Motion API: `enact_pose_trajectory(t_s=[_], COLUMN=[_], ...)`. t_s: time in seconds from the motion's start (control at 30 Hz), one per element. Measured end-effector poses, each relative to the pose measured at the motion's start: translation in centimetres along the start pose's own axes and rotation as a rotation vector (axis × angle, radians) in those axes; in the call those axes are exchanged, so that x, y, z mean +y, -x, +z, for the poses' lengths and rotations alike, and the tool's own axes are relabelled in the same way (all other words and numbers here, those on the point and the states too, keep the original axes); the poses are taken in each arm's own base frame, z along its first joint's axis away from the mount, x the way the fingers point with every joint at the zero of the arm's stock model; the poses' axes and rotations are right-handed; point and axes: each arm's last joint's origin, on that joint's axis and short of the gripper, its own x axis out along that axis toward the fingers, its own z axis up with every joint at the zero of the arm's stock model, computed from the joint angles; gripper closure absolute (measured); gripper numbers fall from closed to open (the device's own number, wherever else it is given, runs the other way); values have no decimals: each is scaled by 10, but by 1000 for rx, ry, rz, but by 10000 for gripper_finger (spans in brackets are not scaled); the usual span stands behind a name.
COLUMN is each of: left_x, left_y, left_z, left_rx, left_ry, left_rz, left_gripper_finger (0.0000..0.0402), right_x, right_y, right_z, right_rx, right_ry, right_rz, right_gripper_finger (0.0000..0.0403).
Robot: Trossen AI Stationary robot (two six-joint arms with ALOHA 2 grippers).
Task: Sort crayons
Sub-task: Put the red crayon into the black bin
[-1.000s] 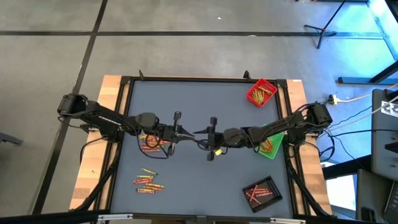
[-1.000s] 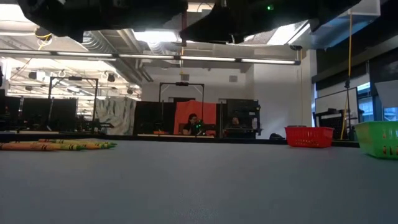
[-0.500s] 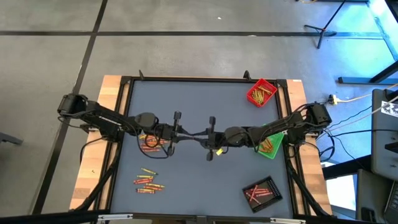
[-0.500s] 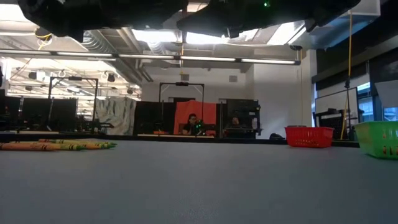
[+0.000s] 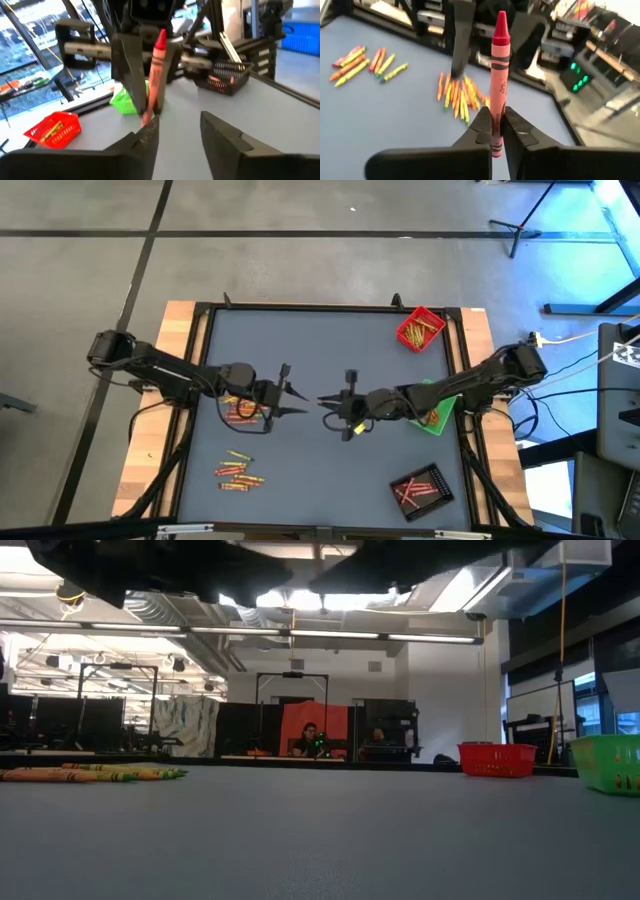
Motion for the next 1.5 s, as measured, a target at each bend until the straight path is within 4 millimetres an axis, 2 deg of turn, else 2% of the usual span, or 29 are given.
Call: enact_pose_trajectory(t_s=[0.13, 0.27, 0.5, 0.7, 0.93, 1.27, 1.5], left_x=[-2, -5, -5, -5, -3, -2, -2], left_y=[7, 8, 8, 8, 8, 8, 8], left_z=[2, 5, 5, 5, 4, 4, 4], left_rx=[47, 40, 40, 42, 62, 62, 63], left_ry=[2, -3, 2, -27, -32, -32, -32], left_rz=[-18, -29, -30, -22, 50, 67, 66], left_gripper_finger=[258, 258, 259, 259, 259, 259, 259], right_x=[7, 15, 33, 60, 92, 140, 166], right_y=[27, 55, 99, 126, 163, 211, 229], right_z=[6, 12, 5, 7, 10, -20, -33], right_rx=[97, 265, 566, 651, 724, 958, 1029], right_ry=[-34, -121, -339, -465, -696, -973, -1076], right_rz=[73, 175, 242, 313, 332, 220, 138], right_gripper_finger=[376, 386, 378, 383, 374, 371, 370])
